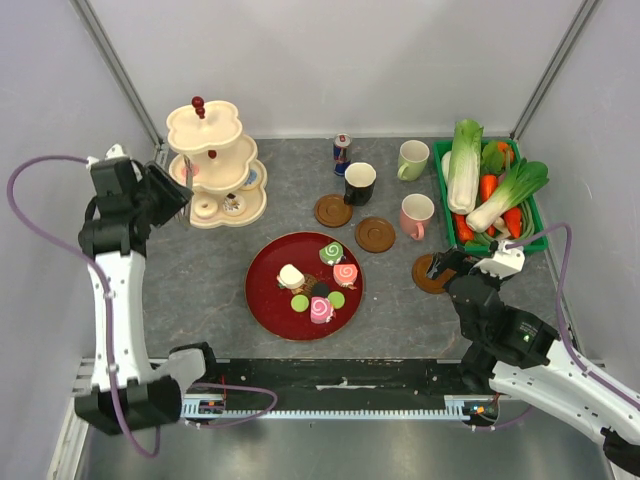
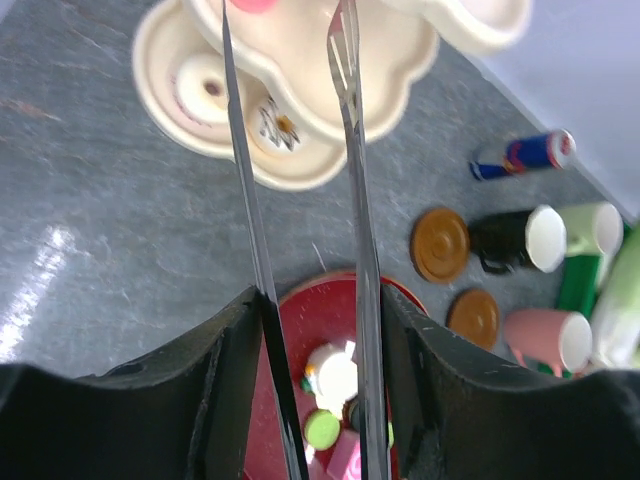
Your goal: Serve the afternoon tea
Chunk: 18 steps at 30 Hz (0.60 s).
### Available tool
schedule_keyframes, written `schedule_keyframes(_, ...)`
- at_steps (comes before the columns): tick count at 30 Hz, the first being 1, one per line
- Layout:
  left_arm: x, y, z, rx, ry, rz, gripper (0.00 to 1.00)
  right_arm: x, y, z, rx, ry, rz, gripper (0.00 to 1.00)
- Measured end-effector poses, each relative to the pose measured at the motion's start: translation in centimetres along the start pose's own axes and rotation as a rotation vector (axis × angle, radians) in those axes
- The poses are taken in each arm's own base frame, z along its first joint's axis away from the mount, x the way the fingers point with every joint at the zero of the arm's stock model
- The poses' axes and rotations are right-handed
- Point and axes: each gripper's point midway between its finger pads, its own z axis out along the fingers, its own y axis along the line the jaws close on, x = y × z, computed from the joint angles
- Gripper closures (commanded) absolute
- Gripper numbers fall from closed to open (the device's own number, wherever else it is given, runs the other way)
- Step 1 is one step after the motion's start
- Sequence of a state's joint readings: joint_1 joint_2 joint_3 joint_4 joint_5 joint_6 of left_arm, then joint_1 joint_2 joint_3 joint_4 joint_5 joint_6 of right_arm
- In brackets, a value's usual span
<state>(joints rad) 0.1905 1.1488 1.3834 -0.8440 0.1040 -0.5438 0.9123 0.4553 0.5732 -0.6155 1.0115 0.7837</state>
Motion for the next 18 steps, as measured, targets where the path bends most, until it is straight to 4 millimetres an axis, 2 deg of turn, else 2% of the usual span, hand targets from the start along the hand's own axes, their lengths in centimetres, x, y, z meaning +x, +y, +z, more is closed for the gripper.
schedule_keyframes(3, 2.2, -0.1, -3.2, 0.070, -0.014, 0.005, 0.44, 0.0, 0.0, 0.0, 0.000, 0.000, 0.001, 0.02)
schedule_keyframes(7, 5.7, -0.4, -5.7, 0.170, 0.029, 0.014, 0.44, 0.0, 0.0, 0.0, -0.001, 0.000, 0.000, 0.02)
schedule_keyframes(13, 9.3, -1.2, -6.4, 0.284, 0.151, 0.025, 0.43, 0.0, 0.0, 0.0, -0.001, 0.001, 0.000, 0.02)
schedule_keyframes(16, 11.8, -1.6, -6.1, 0.343, 0.252, 0.026, 0.43, 0.0, 0.0, 0.0, -0.001, 0.001, 0.000, 0.02)
schedule_keyframes(18, 14.3, -2.0, -5.9, 0.373, 0.335, 0.051, 0.44, 0.0, 0.0, 0.0, -0.001, 0.001, 0.000, 0.02)
